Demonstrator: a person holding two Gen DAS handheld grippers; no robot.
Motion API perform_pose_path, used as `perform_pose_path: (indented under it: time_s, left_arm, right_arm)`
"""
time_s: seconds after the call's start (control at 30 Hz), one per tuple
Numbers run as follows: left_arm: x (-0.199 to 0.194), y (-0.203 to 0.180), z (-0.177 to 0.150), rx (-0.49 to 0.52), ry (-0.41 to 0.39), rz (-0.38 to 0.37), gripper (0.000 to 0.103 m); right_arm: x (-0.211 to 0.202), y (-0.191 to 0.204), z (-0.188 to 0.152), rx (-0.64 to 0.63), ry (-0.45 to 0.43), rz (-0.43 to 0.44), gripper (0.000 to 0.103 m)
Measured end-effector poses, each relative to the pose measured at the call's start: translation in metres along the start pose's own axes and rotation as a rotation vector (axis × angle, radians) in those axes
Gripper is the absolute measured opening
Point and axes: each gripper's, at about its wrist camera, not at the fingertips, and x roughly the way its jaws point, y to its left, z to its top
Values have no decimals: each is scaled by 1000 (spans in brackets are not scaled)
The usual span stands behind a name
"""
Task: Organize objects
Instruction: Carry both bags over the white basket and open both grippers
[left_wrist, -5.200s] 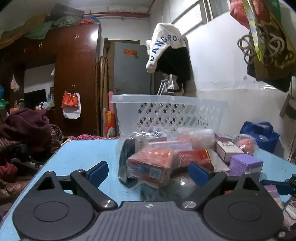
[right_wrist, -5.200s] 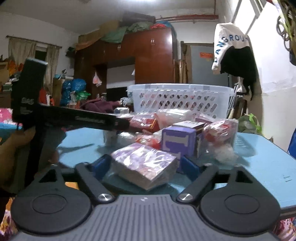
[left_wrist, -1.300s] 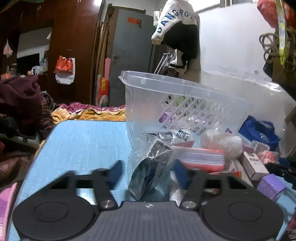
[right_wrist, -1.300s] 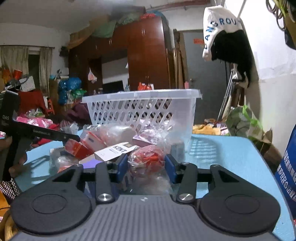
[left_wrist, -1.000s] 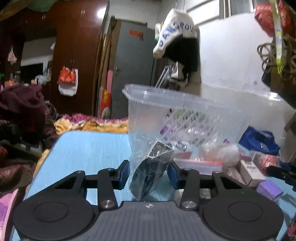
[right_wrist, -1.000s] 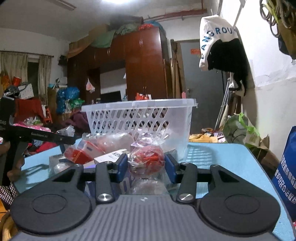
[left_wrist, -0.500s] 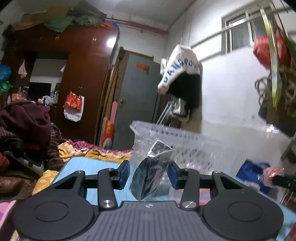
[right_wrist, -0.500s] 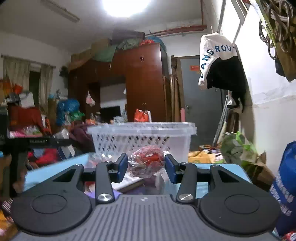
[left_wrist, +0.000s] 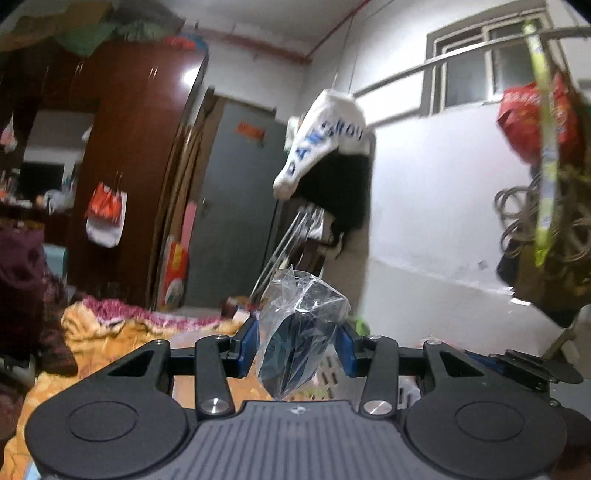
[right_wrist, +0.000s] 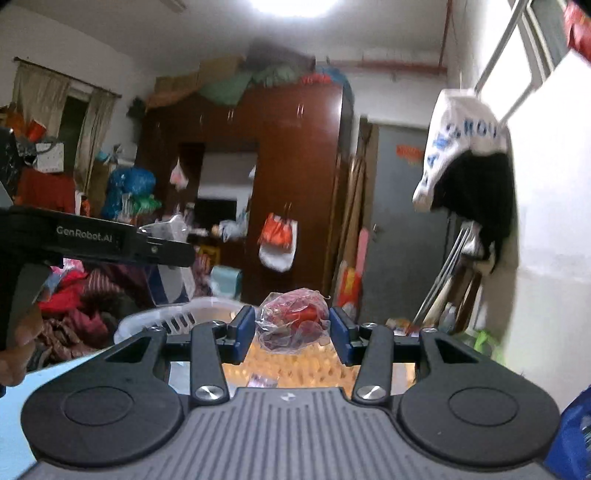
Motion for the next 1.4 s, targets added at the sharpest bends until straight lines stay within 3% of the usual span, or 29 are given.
perform_pose_path:
  time_s: [0.23, 0.4, 0.43, 0.47, 0.5, 0.57, 0.67, 0.77, 0.87, 1.03, 1.3, 1.4]
  left_arm:
    - [19, -1, -9, 50, 52, 67, 48]
    - [34, 2, -9, 65, 134, 109, 49]
    - [35, 1, -9, 88, 138, 116, 56]
    - [34, -1, -10, 114, 134, 124, 63]
    - [31, -3, -11, 141, 114, 142, 76]
    - [18, -3, -11, 150, 69, 142, 78]
    - [-21, 4, -14, 102, 27, 75, 79]
    - [-67, 10, -37, 108, 29, 50, 87]
    - [-93, 17, -67, 136, 84, 61, 87]
    - [-98, 30, -105, 110, 192, 52, 87]
    - [-85, 36, -122, 138, 268, 52, 87]
    - [-91, 39, -123, 153, 272, 63, 80]
  right_arm:
    - [22, -6, -13, 25, 60, 8, 48]
    - [28, -5, -13, 43, 150, 13, 50]
    - [28, -5, -12, 47, 161, 10, 55]
    - [25, -4, -11, 50, 150, 1, 71]
    - [18, -3, -10, 52, 114, -10, 89]
    - [1, -1, -7, 53, 51, -20, 96]
    - [-39, -2, -19, 79, -16, 42, 103]
    - [-84, -2, -49, 72, -26, 8, 103]
    - [-105, -12, -80, 111, 88, -63, 103]
    - [-109, -32, -109, 215, 142, 63, 101]
    - [-85, -24, -118, 190, 214, 53, 72]
    - [-84, -30, -120, 226, 222, 64, 67]
